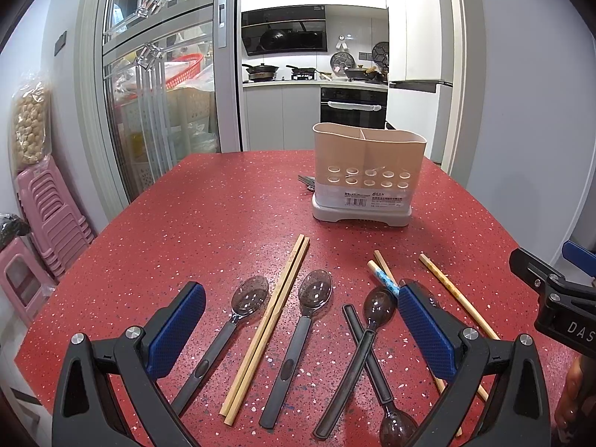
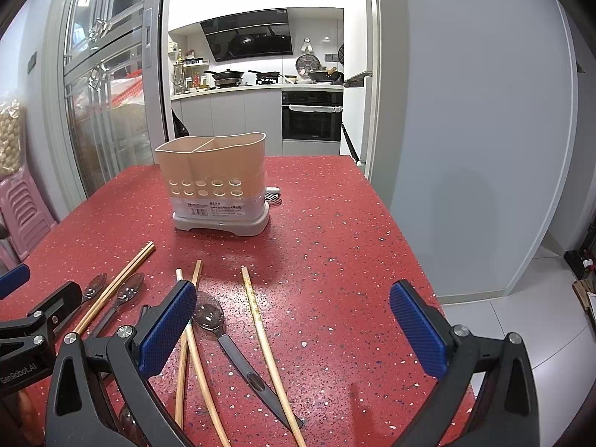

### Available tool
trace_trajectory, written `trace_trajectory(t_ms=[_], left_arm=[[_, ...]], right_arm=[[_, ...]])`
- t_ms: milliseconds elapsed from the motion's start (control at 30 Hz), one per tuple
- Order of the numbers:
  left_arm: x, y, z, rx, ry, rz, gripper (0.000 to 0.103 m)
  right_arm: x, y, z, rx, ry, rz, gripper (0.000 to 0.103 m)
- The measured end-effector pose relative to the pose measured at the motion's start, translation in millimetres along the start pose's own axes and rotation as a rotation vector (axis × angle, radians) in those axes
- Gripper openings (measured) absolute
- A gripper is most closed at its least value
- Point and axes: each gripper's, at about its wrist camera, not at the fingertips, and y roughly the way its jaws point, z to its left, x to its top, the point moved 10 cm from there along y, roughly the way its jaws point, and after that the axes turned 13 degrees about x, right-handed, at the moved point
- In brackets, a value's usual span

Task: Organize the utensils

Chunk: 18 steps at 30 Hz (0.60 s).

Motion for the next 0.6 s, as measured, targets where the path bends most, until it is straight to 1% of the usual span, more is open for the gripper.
trace_trajectory(t_ms=[600], left_arm=[[0.1,-1.4,-2.7,-0.002,0.003,-0.001,0.103]], right_arm=[[-0.3,0.0,0.5,0.0,0.001,0.001,0.103]])
